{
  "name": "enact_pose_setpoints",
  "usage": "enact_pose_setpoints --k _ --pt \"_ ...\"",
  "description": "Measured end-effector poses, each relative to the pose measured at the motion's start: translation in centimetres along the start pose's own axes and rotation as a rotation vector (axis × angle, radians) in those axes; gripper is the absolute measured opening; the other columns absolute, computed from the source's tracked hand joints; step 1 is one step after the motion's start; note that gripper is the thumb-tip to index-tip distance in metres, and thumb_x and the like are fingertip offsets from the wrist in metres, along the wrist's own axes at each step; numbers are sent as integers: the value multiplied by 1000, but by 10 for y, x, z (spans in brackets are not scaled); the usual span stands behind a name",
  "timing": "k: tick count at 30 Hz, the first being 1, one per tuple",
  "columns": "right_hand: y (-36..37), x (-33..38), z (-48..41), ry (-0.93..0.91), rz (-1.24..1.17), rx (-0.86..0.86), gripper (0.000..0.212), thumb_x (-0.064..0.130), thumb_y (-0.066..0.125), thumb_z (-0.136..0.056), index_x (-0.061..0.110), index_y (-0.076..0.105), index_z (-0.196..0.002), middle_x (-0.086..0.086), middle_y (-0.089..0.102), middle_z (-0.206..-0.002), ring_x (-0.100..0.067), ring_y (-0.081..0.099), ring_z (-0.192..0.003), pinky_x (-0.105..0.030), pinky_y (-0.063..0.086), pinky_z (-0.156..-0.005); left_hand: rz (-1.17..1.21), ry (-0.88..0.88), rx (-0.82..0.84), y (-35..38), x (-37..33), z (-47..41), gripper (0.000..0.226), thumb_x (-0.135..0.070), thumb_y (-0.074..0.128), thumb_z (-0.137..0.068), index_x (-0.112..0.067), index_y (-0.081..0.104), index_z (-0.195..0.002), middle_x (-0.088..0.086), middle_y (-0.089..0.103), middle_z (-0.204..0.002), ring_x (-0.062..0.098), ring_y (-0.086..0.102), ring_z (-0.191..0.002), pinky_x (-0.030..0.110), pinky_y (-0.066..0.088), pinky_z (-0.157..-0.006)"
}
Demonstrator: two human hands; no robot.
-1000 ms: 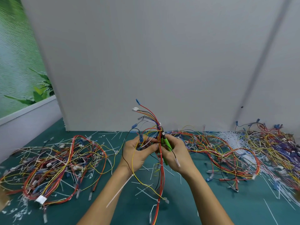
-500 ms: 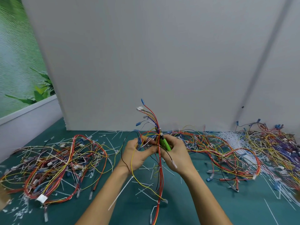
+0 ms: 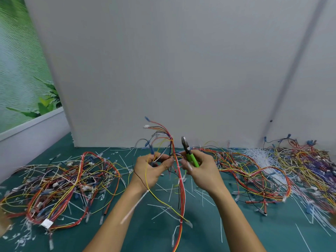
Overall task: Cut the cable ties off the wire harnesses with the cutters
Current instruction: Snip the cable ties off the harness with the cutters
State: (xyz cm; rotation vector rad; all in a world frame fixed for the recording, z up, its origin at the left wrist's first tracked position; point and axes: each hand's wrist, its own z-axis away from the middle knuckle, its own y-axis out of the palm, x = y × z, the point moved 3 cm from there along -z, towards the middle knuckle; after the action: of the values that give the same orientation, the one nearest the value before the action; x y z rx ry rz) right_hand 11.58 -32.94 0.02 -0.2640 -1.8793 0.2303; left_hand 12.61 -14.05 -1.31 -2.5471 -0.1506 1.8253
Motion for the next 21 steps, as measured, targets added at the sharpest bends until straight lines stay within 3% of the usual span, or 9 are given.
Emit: enact_pose_setpoints --k 3,5,11,15,21 --pt "-7 -6 -3 46 -29 -47 14 15 76 -93 25 76 -103 8 76 -88 -9 73 -86 -45 61 -89 137 -62 7 -3 0 -1 9 -15 83 -76 -14 75 -80 -6 74 -69 3 67 -62 15 51 -60" --pt "-10 -7 -4 54 -46 -61 16 16 77 -92 29 74 -101 8 76 -92 -12 73 -91 -46 61 -90 189 -82 39 -3 0 0 20 -24 84 -70 -12 74 -82 -3 75 -72 5 69 -66 15 52 -64" --pt "-12 -7 -4 57 -102 -84 15 14 76 -93 25 74 -103 1 76 -94 -22 74 -91 -36 65 -76 358 -137 155 2 5 1 33 -32 84 -68 -8 73 -88 23 75 -91 30 73 -85 34 57 -79" --pt "-14 -7 -4 61 -147 -84 14 16 76 -93 27 73 -101 -4 76 -96 -23 74 -91 -27 63 -68 472 -205 194 5 4 3 36 -26 86 -65 -4 70 -89 17 71 -77 28 71 -66 33 59 -66" --pt "-17 -9 -5 54 -175 -137 15 11 77 -92 15 73 -105 -8 75 -99 -21 73 -89 -25 60 -64 446 -242 246 10 1 7 10 -18 78 -76 -11 73 -81 11 66 -72 18 55 -45 32 56 -55"
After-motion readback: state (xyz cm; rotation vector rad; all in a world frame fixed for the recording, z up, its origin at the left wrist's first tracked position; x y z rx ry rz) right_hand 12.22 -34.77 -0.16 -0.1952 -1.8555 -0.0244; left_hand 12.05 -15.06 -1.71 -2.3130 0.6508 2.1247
